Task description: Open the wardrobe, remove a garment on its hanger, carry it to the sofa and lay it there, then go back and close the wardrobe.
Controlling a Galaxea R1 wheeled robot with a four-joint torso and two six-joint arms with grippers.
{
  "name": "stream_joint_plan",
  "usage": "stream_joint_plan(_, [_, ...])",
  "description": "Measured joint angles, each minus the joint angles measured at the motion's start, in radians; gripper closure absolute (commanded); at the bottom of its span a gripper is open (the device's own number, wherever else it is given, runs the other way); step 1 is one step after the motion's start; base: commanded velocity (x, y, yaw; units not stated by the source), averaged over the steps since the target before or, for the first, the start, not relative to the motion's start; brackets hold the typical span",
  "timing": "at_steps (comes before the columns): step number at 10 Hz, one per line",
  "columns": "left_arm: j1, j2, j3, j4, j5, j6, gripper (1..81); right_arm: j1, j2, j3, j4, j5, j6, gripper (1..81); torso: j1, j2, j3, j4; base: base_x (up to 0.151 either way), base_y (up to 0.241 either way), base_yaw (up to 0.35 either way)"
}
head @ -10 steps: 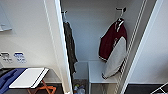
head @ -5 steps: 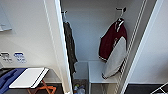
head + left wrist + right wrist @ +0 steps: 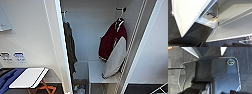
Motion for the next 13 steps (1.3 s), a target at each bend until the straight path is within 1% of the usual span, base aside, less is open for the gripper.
stream_joint_plan(1, [-0.001,0.002,0.001,0.000,-0.032,-0.033,1.0,0.005,0.001,0.000,0.000,0.000,0.000,1.0,0.000,0.000,0.000,0.000,0.000,0.000,0.000])
stream_joint_plan(3, [-0.001,0.014,0.001,-0.004,-0.103,-0.060,1.0,0.008,0.004,0.000,0.000,-0.003,0.000,1.0,0.000,0.000,0.000,0.000,0.000,0.000,0.000])
stream_joint_plan(6, [-0.040,0.018,0.001,-0.066,-0.120,-0.064,1.0,0.009,0.010,0.000,0.000,-0.007,-0.001,1.0,0.000,0.000,0.000,0.000,0.000,0.000,0.000])
stream_joint_plan(8, [-0.050,0.019,0.000,-0.129,-0.159,-0.064,1.0,0.014,0.011,0.000,0.000,-0.013,-0.001,1.0,0.000,0.000,0.000,0.000,0.000,0.000,0.000])
stream_joint_plan(10, [-0.048,0.034,-0.007,-0.223,-0.188,-0.063,1.0,0.024,0.016,0.000,0.000,-0.027,-0.001,1.0,0.000,0.000,0.000,0.000,0.000,0.000,0.000])
stream_joint_plan(11, [-0.048,0.050,-0.021,-0.261,-0.215,-0.063,1.0,0.026,0.019,0.000,0.000,-0.032,-0.002,1.0,0.000,0.000,0.000,0.000,0.000,0.000,0.000])
stream_joint_plan(13, [-0.056,0.083,-0.087,-0.316,-0.231,-0.061,1.0,0.026,0.019,0.002,-0.001,-0.042,-0.003,1.0,0.000,0.000,0.000,0.000,0.000,0.000,0.000])
